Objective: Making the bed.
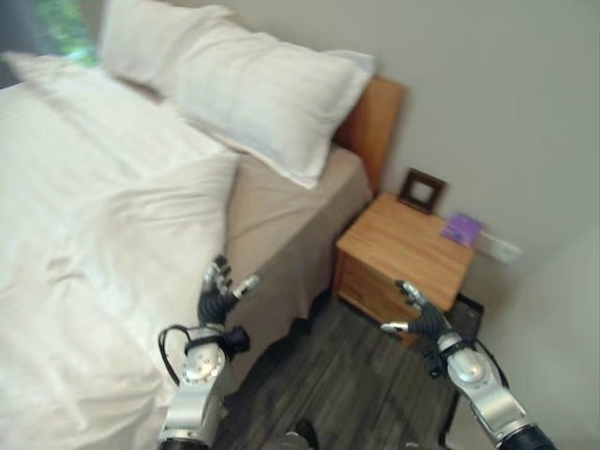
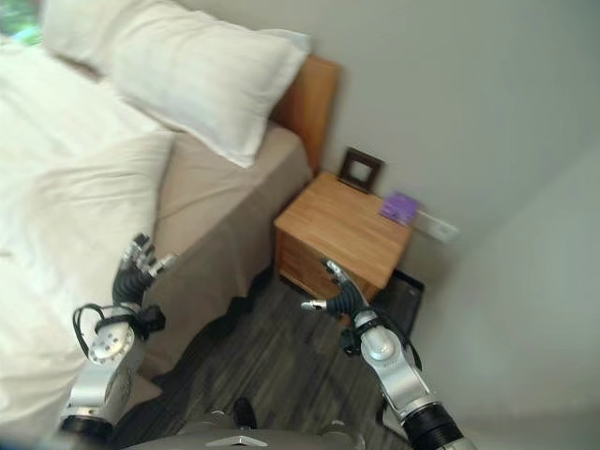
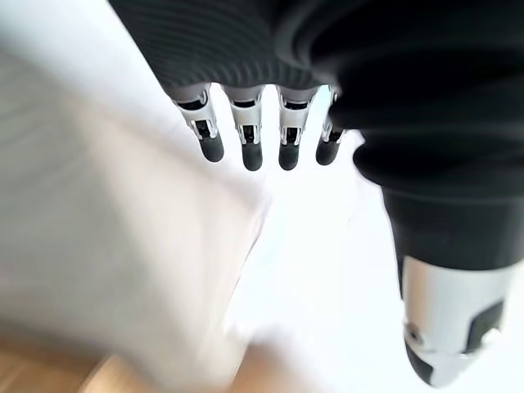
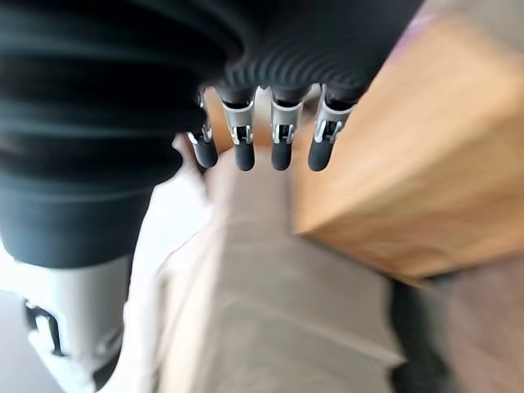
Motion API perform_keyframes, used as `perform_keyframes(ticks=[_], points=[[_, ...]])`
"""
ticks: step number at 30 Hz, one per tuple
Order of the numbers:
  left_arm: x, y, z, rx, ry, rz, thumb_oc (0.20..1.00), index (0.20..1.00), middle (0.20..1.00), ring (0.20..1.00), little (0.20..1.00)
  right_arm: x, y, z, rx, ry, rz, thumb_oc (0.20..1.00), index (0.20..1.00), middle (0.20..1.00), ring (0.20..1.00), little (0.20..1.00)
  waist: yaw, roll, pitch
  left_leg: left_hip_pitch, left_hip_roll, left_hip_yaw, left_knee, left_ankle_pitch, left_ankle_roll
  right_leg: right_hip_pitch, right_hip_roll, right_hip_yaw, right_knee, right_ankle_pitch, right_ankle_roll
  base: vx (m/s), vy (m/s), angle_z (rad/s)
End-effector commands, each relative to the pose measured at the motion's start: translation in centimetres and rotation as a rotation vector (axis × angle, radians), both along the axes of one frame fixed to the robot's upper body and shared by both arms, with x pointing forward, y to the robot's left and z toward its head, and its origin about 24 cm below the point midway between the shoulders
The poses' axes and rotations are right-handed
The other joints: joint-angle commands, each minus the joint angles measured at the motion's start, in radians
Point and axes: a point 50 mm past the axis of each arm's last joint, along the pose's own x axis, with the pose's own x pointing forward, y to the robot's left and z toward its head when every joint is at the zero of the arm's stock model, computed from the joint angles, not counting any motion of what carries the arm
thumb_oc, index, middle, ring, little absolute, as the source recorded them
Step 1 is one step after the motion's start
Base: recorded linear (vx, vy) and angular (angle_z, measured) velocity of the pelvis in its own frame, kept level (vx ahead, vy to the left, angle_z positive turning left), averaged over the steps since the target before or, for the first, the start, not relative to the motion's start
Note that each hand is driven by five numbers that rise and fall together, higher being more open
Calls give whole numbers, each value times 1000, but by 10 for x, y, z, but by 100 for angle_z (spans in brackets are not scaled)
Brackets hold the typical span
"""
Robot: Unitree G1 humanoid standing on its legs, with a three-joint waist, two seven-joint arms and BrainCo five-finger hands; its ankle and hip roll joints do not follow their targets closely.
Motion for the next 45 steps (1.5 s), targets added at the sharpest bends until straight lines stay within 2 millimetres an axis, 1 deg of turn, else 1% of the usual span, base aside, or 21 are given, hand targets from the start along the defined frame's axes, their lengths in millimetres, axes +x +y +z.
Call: perform_keyframes(ticks=[1,2,4,5,9,12,16,20,22,23,24,27,28,31,35,36,37,39,41,43,45], points=[[-1,3,23,-7,-130,-7,1000,1000,1000,1000,1000,13,1,31,13,-160,13,1000,1000,1000,1000,1000,3,9,6,-13,62,51,-12,29,-88,82,-4,-25,-375,221,-37,116,-101,100],[-1,3,23,-7,-130,-7,1000,1000,1000,1000,1000,13,1,31,13,-160,13,1000,1000,1000,1000,1000,0,9,6,-13,62,48,-12,30,-88,84,-5,-29,-375,220,-37,201,-206,126],[-2,12,28,-28,-161,15,1000,1000,1000,1000,1000,17,0,50,21,-235,24,1000,1000,1000,1000,1000,-16,-15,8,-17,61,-94,-15,23,-127,80,66,157,-642,138,-63,281,-286,158],[-2,12,28,-28,-162,15,1000,1000,1000,1000,1000,17,0,51,21,-235,24,1000,1000,1000,1000,1000,-17,-13,7,-20,64,-95,-16,28,-128,80,70,155,-649,145,-66,221,-207,129],[0,21,36,-26,-197,34,1000,1000,1000,1000,1000,19,-8,62,21,-281,-1,1000,1000,1000,1000,1000,-36,-29,-1,-32,40,-261,-18,17,-144,88,143,338,-815,122,-84,210,-143,152],[5,26,44,-21,-221,15,1000,1000,1000,1000,1000,21,-9,65,26,-287,2,1000,1000,1000,1000,1000,-45,-36,-2,-18,26,-325,-17,7,-153,87,179,348,-874,155,-97,211,-119,88],[5,34,39,-11,-196,40,1000,1000,1000,1000,1000,25,-10,64,-14,-278,8,1000,1000,1000,1000,1000,-45,-25,-3,0,13,-377,-4,5,-163,138,184,291,-908,161,-116,182,-111,73],[2,38,36,-106,-221,90,1000,1000,1000,1000,1000,33,-14,72,-55,-304,-3,1000,1000,1000,1000,1000,-34,-14,18,-52,15,-343,192,-43,-223,210,154,189,-975,151,-127,214,-123,55],[4,40,37,-137,-232,106,1000,1000,1000,1000,1000,36,-16,78,-78,-324,0,1000,1000,1000,1000,1000,-24,-23,47,-141,35,-282,369,25,-285,238,136,142,-979,140,-145,57,-96,52],[4,40,38,-137,-234,106,1000,1000,1000,1000,1000,37,-16,78,-78,-325,0,1000,1000,1000,1000,1000,-27,-21,47,-151,38,-286,384,20,-287,236,139,140,-979,140,-147,25,-85,51],[5,39,39,-151,-247,113,1000,1000,1000,1000,1000,38,-19,81,-90,-334,-9,1000,1000,1000,1000,1000,-24,-28,60,-197,74,-230,448,55,-314,250,130,112,-979,131,-152,59,-80,56],[6,37,35,-169,-227,111,1000,1000,1000,1000,1000,38,-28,79,-115,-322,-45,1000,1000,1000,1000,1000,-38,-30,56,-214,202,-33,378,90,-291,275,135,52,-979,101,-147,179,-40,63],[5,37,34,-159,-214,108,1000,1000,1000,1000,1000,37,-32,77,-131,-318,-60,1000,1000,1000,1000,1000,-36,-28,46,-205,217,13,300,92,-280,281,136,40,-979,91,-138,237,49,54],[-1,46,33,-122,-202,142,1000,1000,1000,1000,1000,36,-42,82,-183,-359,-106,1000,1000,1000,1000,1000,-23,1,22,-223,226,3,84,166,-273,302,147,38,-979,73,-101,327,173,6],[-5,52,32,-124,-203,174,1000,1000,1000,1000,1000,36,-53,84,-235,-364,-142,1000,1000,1000,1000,1000,-27,8,7,-202,256,7,15,221,-289,343,133,30,-979,59,-84,270,185,32],[-6,53,30,-118,-194,180,1000,1000,1000,1000,1000,37,-54,85,-237,-371,-154,1000,1000,1000,1000,1000,-22,8,-4,-201,257,-3,9,232,-287,362,127,28,-979,54,-75,443,238,33],[-8,10,64,-60,-329,-20,1000,1000,1000,1000,1000,36,-55,82,-251,-372,-173,1000,1000,1000,1000,1000,-13,-6,-6,-194,246,-17,2,222,-278,384,119,19,-979,57,-74,345,142,16],[-21,29,57,-52,-287,35,1000,1000,1000,1000,1000,33,-61,79,-234,-354,-190,1000,1000,1000,1000,1000,14,-34,-7,-176,220,-19,0,207,-256,375,98,20,-883,55,-72,235,98,9],[-25,26,61,-17,-286,-6,1000,1000,1000,1000,1000,39,-70,71,-251,-310,-233,1000,1000,1000,1000,1000,33,-68,4,-136,183,-19,-7,161,-218,282,56,30,-679,116,-37,188,115,22],[-26,21,71,25,-320,-66,1000,1000,1000,1000,1000,50,-77,68,-251,-282,-277,1000,1000,1000,1000,1000,32,-82,39,-82,160,-36,-18,119,-183,154,33,70,-446,284,9,198,129,26],[-25,18,72,36,-317,-87,1000,1000,1000,1000,1000,55,-77,68,-261,-276,-284,1000,1000,1000,1000,1000,34,-80,49,-74,170,-39,-18,108,-179,108,34,81,-409,280,9,135,76,39]])
